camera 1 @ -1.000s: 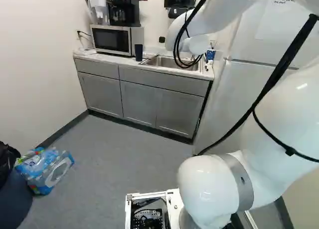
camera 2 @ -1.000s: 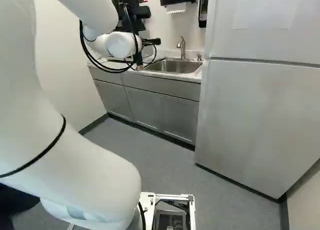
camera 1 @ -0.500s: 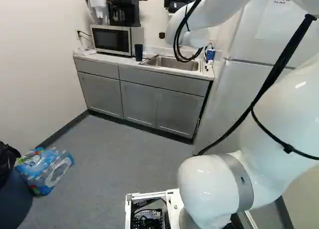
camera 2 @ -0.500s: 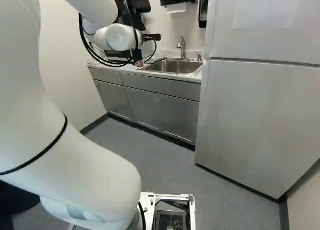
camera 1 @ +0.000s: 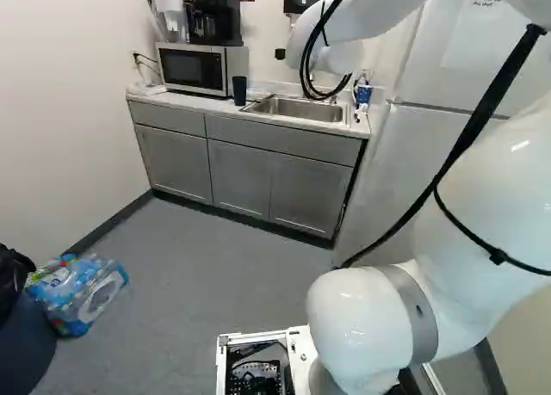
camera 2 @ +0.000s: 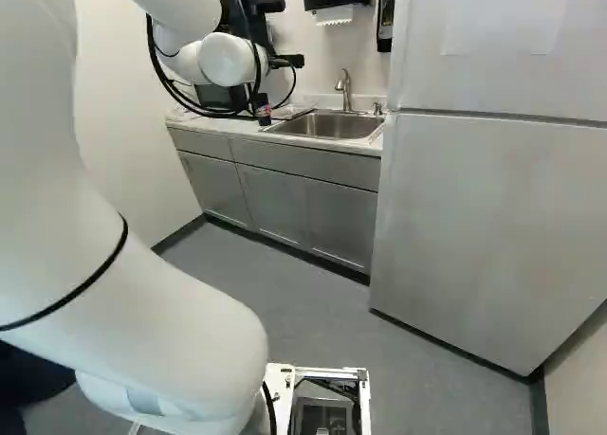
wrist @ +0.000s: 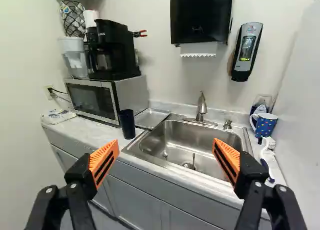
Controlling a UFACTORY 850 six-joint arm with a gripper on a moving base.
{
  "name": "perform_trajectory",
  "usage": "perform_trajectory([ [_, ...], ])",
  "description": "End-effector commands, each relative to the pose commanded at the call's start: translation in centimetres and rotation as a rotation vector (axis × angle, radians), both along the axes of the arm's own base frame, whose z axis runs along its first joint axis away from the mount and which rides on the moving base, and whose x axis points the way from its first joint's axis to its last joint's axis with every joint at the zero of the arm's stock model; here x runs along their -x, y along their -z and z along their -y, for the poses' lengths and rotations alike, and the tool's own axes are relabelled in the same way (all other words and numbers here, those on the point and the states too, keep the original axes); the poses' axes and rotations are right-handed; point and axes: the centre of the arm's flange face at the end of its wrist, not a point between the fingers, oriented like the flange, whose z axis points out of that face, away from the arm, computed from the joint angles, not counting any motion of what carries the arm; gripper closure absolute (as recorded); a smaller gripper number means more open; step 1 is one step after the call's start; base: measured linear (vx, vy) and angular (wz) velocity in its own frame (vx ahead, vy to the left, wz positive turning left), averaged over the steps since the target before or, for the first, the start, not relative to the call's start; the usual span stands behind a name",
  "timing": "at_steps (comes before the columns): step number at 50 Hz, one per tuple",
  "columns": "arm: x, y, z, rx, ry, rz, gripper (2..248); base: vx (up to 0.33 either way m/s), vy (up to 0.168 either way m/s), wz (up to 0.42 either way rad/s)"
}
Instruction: Rinse the cup and place it in the tray
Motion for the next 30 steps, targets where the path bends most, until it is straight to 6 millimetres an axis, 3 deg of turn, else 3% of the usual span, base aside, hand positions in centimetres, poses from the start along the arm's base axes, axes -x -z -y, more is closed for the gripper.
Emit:
perform_trajectory([
  [30, 0.00, 0.00, 0.00, 0.000, 0.000, 0.000, 3, 0.000, 0.000, 0.000],
])
